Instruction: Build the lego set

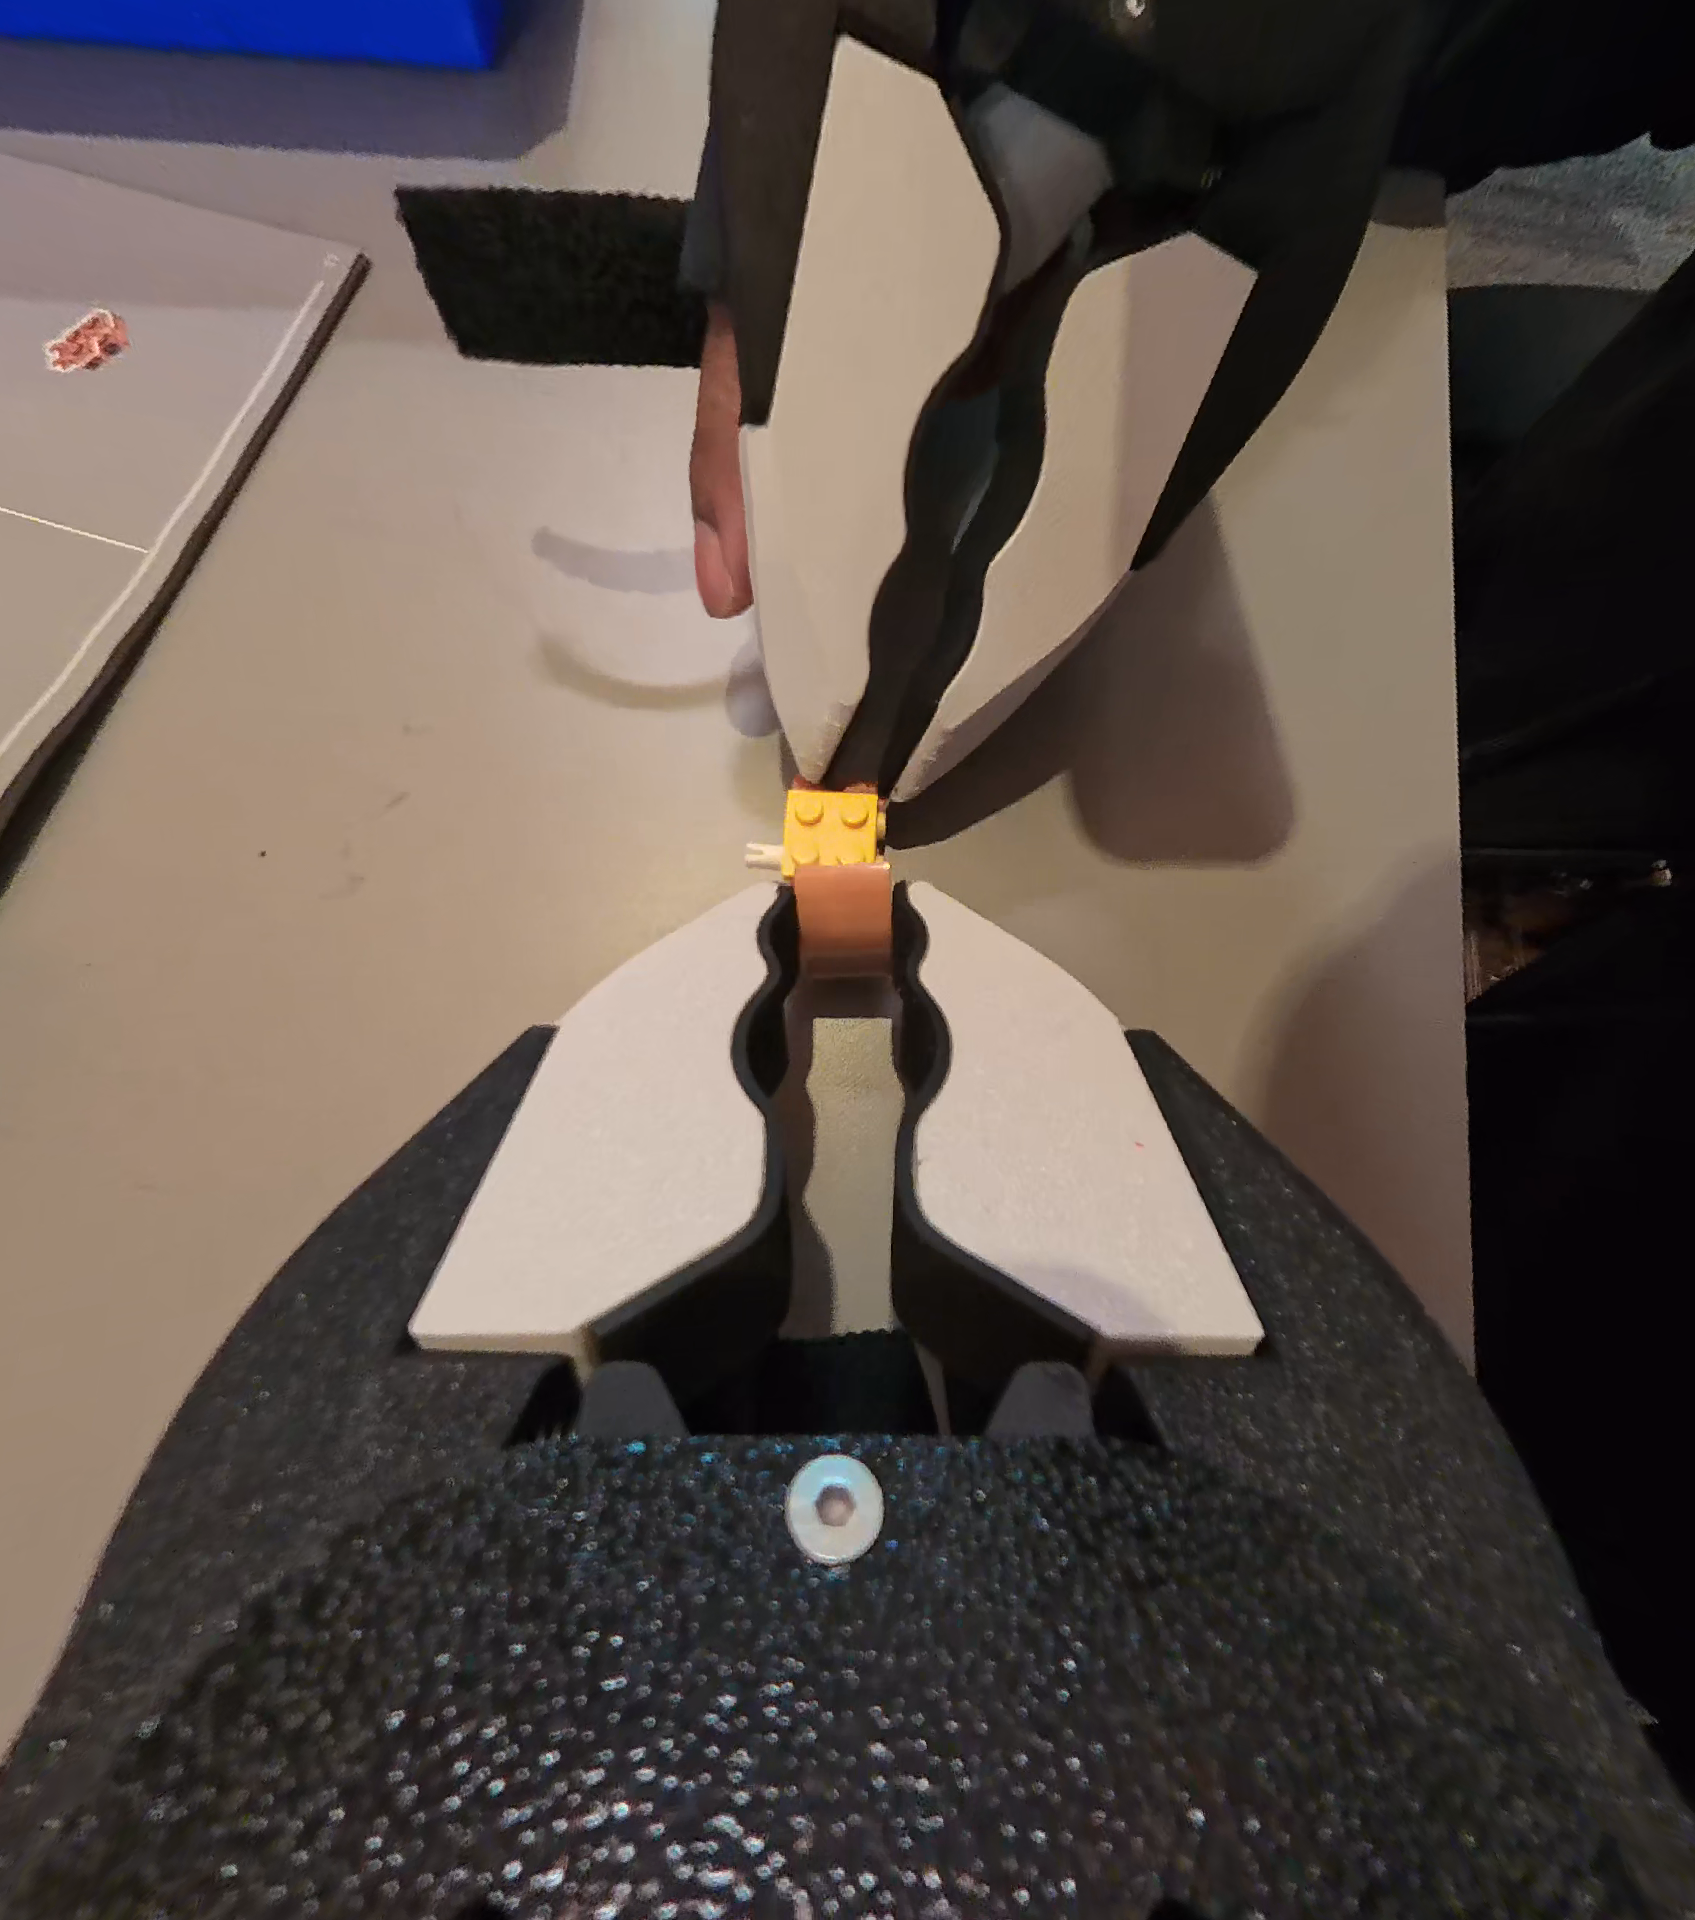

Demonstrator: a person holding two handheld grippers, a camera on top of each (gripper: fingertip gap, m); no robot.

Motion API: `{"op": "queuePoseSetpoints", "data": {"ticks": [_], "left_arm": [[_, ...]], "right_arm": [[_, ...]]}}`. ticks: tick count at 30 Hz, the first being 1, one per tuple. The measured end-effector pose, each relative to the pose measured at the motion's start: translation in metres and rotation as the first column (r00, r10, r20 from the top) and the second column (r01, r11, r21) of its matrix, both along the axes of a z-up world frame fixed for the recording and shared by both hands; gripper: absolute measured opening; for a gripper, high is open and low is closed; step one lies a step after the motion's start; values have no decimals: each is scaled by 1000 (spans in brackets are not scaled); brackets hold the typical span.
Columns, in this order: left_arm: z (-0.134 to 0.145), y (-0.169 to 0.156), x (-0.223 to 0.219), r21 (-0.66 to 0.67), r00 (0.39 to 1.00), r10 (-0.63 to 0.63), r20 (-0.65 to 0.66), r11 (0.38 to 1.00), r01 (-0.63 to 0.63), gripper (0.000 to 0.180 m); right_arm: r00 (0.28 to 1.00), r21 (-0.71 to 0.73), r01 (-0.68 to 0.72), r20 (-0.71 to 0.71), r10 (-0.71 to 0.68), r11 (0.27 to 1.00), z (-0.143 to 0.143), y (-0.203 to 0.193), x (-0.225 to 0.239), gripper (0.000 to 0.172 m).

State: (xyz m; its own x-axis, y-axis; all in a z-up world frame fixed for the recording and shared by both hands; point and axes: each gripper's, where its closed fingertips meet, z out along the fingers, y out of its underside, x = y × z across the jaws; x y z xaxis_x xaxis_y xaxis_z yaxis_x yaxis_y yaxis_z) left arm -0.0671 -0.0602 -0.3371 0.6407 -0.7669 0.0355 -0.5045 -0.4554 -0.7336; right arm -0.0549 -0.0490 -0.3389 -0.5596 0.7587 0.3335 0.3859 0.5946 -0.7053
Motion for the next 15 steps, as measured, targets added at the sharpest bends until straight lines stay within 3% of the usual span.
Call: {"op": "queuePoseSetpoints", "data": {"ticks": [15], "left_arm": [[-4,-1,-1,0,999,11,-47,1000,-11,16]], "right_arm": [[999,34,37,32,-38,999,-2,0,3,7]]}}
